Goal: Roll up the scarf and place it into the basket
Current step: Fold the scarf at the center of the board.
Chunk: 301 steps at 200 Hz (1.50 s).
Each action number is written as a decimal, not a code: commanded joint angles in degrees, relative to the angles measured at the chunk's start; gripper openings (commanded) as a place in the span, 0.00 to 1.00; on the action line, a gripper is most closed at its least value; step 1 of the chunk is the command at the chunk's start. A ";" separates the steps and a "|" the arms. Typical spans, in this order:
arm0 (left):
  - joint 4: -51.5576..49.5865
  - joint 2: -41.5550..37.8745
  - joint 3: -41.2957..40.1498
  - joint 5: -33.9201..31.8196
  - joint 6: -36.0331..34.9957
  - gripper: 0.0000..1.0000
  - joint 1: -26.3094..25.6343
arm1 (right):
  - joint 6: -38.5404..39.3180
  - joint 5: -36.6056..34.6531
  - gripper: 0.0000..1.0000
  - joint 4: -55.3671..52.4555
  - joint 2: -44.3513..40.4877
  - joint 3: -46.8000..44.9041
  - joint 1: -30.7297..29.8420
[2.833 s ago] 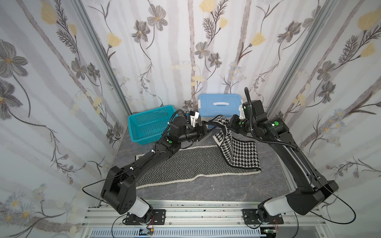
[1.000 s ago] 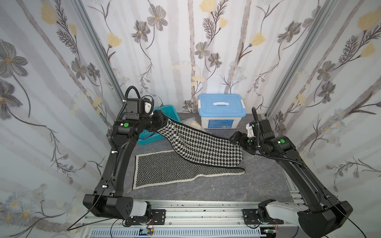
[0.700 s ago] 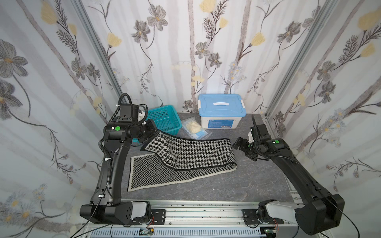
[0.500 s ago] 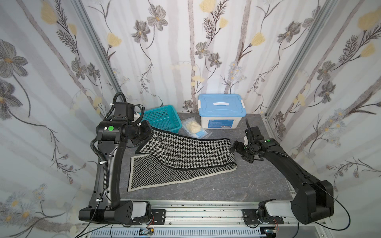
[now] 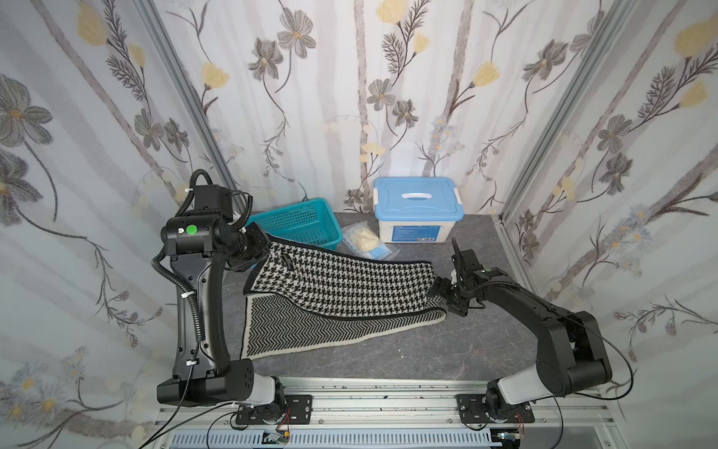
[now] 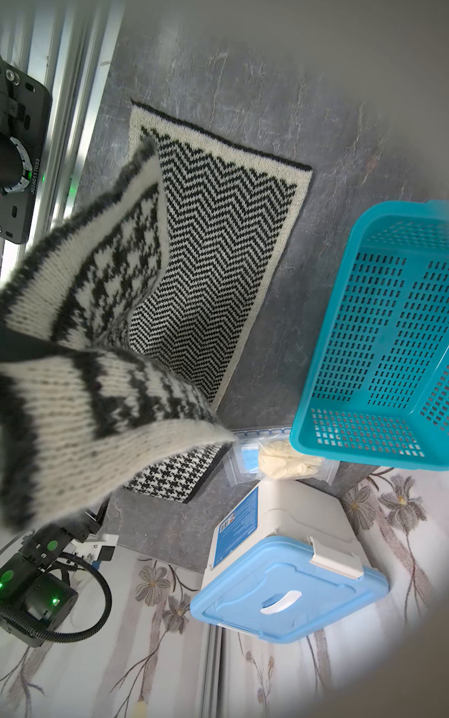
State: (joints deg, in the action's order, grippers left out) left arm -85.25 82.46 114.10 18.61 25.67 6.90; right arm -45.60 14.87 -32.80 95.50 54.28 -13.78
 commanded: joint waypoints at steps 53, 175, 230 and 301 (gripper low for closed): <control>-6.83 1.40 5.29 0.55 -4.31 0.00 5.00 | -2.00 -0.63 0.87 5.91 7.83 5.54 0.86; -5.73 -1.47 -1.64 0.14 -3.53 0.00 6.55 | -1.51 3.22 0.64 9.06 17.73 9.35 -2.83; -4.60 -1.72 -2.39 0.93 -2.98 0.00 6.62 | 0.17 0.54 0.00 7.60 15.62 9.70 -1.46; 0.46 -0.31 -5.93 5.93 -1.01 0.00 5.37 | 4.02 -5.45 0.00 1.85 2.41 8.21 10.30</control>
State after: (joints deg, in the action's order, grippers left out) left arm -87.99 81.62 109.36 22.13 23.75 13.15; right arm -43.46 12.60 -29.08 101.01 63.26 -6.44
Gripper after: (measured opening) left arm 0.052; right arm 0.049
